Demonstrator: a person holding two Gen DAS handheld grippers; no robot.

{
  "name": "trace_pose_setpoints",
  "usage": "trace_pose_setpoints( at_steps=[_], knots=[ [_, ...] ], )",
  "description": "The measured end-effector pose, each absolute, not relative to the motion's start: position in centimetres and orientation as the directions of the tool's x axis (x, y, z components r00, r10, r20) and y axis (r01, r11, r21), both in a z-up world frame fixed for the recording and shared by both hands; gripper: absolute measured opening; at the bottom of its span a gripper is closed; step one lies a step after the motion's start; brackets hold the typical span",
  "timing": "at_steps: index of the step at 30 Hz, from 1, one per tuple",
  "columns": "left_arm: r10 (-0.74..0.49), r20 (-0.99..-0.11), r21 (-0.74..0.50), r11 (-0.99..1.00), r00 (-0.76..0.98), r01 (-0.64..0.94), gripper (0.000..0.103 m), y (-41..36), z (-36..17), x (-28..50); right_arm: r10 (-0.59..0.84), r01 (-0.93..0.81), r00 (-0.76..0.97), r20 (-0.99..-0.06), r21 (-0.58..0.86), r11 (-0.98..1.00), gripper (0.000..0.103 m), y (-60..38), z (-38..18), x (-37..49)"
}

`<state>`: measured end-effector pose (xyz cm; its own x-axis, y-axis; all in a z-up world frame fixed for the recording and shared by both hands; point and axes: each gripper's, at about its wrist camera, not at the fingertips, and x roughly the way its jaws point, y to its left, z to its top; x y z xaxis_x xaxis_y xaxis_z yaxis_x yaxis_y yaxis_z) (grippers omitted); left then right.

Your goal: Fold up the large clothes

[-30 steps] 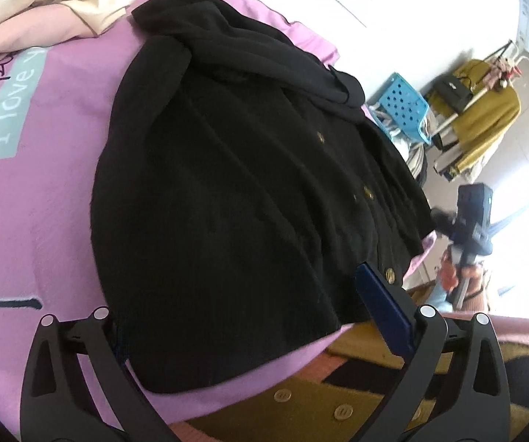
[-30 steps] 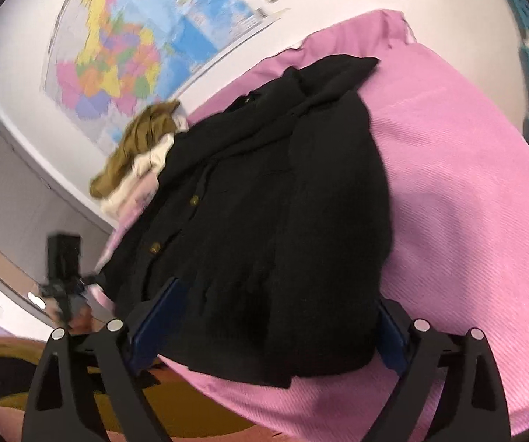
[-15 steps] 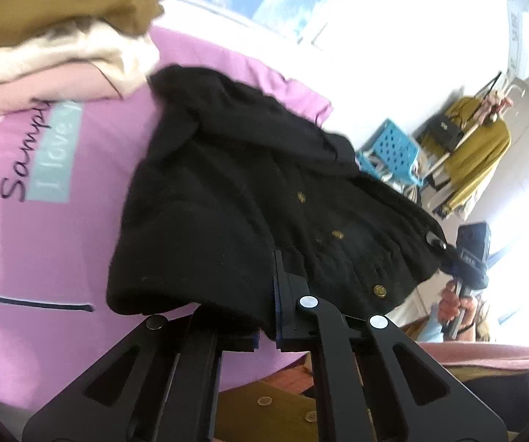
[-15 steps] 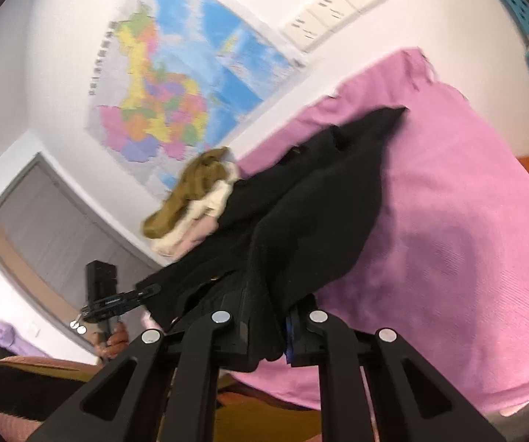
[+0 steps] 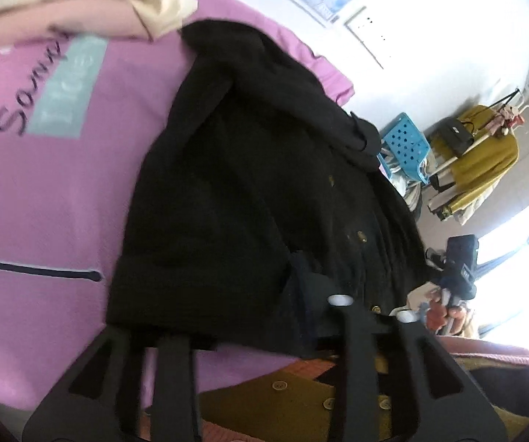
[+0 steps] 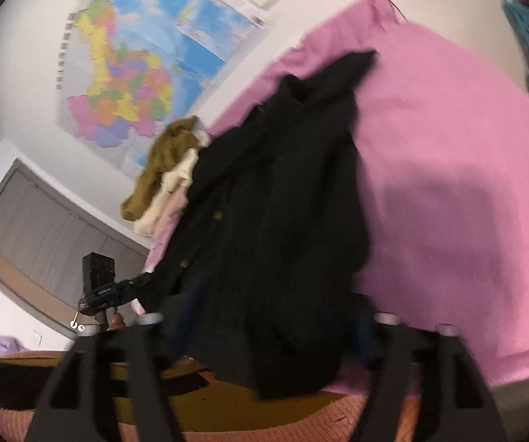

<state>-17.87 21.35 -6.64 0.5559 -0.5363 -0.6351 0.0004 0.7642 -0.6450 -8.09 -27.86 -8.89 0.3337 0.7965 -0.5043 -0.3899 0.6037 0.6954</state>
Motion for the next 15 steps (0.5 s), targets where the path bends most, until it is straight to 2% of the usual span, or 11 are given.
trace_pose_setpoints(
  at_steps=[2, 4, 5, 6, 7, 9, 15],
  knots=[
    [-0.517, -0.666, -0.618, 0.786, 0.537, -0.010, 0.057, 20.7, -7.2, -17.5, 0.795, -0.409, 0.326, -0.512, 0.682, 0.607, 0.075, -27.3, -8.7, -8.5],
    [-0.489, -0.689, -0.575, 0.818, 0.535, 0.006, 0.057, 19.4, -7.3, -17.3, 0.790, -0.417, 0.327, -0.519, 0.671, 0.613, 0.072, -27.0, -8.5, -8.7],
    [-0.487, -0.687, -0.571, 0.821, 0.540, 0.014, 0.052, 19.1, -7.2, -17.4, 0.799, -0.420, 0.317, -0.511, 0.680, 0.602, 0.056, -26.8, -8.5, -8.7],
    [-0.497, -0.682, -0.579, 0.815, 0.537, 0.018, 0.031, 19.0, -7.1, -17.2, 0.809, -0.417, 0.303, -0.504, 0.694, 0.588, 0.029, -26.7, -8.5, -8.6],
    [-0.505, -0.676, -0.592, 0.806, 0.536, 0.013, 0.021, 19.2, -7.1, -17.0, 0.818, -0.415, 0.297, -0.493, 0.705, 0.576, 0.024, -26.7, -8.5, -8.5],
    [-0.529, -0.650, -0.626, 0.780, 0.545, 0.010, 0.011, 19.6, -6.7, -17.0, 0.836, -0.431, 0.300, -0.460, 0.716, 0.549, 0.020, -26.7, -8.0, -8.7],
    [-0.519, -0.598, -0.623, 0.780, 0.611, 0.053, 0.007, 20.2, -2.5, -17.4, 0.873, -0.468, 0.341, -0.350, 0.742, 0.480, 0.017, -27.3, -3.6, -8.0]
  ],
)
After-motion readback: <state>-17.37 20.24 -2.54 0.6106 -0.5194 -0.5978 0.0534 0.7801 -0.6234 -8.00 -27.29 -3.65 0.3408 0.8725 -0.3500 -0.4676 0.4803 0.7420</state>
